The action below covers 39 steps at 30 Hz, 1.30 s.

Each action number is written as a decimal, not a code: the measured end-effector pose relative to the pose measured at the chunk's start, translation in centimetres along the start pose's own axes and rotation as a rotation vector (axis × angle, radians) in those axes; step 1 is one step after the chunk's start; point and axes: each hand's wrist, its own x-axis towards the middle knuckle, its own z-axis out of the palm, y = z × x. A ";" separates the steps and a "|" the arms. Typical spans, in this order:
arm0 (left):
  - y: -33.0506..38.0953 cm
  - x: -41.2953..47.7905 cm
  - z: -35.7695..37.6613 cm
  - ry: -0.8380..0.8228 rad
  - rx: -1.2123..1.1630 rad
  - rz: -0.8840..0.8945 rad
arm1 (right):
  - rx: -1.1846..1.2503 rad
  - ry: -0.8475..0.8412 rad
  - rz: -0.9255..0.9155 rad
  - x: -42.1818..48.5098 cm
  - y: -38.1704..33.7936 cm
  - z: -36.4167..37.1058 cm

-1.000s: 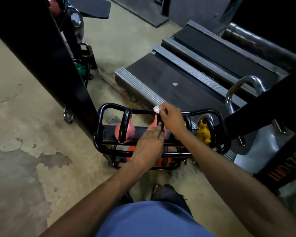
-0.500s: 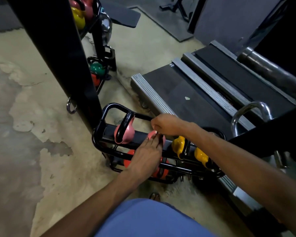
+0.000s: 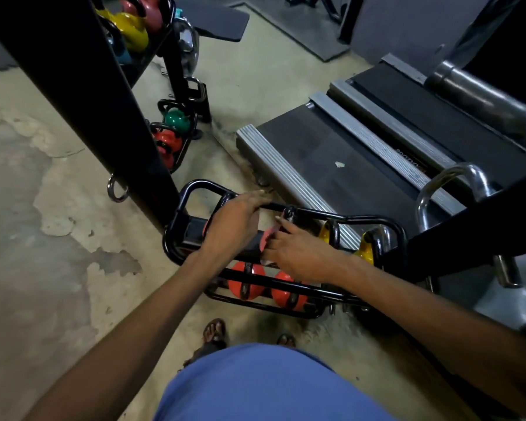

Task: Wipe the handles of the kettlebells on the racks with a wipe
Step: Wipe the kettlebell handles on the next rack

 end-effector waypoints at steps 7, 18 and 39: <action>0.5 5.5 1.5 -0.550 0.099 0.207 | 0.042 0.327 0.169 -1.6 -1.3 1.7; -1.5 7.9 2.7 -0.567 0.165 0.288 | 1.793 1.087 1.440 4.1 0.4 2.2; -1.1 8.8 2.8 -0.588 0.238 0.277 | -0.057 0.483 0.252 -0.5 -5.6 6.0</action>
